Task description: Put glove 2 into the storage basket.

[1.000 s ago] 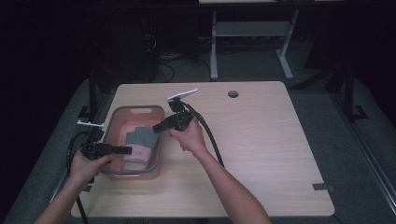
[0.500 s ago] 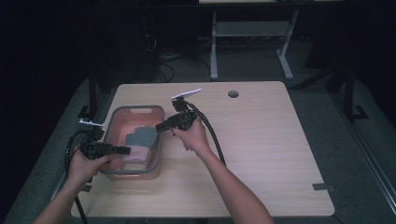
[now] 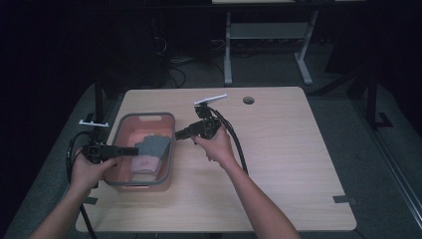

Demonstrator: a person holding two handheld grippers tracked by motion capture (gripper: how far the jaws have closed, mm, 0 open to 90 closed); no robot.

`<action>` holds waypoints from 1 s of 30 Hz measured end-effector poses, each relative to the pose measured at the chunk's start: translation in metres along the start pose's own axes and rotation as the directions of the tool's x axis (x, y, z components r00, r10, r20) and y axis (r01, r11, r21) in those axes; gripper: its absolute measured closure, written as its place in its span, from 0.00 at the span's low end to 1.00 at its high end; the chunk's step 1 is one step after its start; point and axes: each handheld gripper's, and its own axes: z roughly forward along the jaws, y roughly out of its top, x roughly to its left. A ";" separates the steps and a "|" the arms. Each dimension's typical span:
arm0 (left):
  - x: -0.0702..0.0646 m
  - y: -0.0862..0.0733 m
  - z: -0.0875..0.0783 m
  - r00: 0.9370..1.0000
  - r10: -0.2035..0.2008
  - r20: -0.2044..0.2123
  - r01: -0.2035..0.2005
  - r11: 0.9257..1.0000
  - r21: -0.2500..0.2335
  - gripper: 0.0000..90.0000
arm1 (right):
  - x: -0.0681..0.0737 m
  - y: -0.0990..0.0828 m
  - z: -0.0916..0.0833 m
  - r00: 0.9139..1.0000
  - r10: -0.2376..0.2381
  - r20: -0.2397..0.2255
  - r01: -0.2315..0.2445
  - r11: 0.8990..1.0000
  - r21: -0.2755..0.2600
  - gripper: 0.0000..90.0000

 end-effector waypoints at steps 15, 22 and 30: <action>-0.028 0.008 0.011 0.997 0.060 0.047 -0.060 0.998 -0.002 0.44 | -0.016 -0.014 -0.033 0.999 0.023 0.035 -0.022 0.999 -0.038 0.67; -0.039 0.011 0.018 0.994 0.082 0.070 -0.083 0.997 0.000 0.42 | -0.019 -0.018 -0.044 0.999 0.025 0.045 -0.023 0.999 -0.045 0.65; -0.050 0.016 0.021 0.991 0.106 0.082 -0.106 0.994 -0.013 0.39 | -0.027 -0.025 -0.059 0.998 0.039 0.052 -0.035 0.997 -0.069 0.63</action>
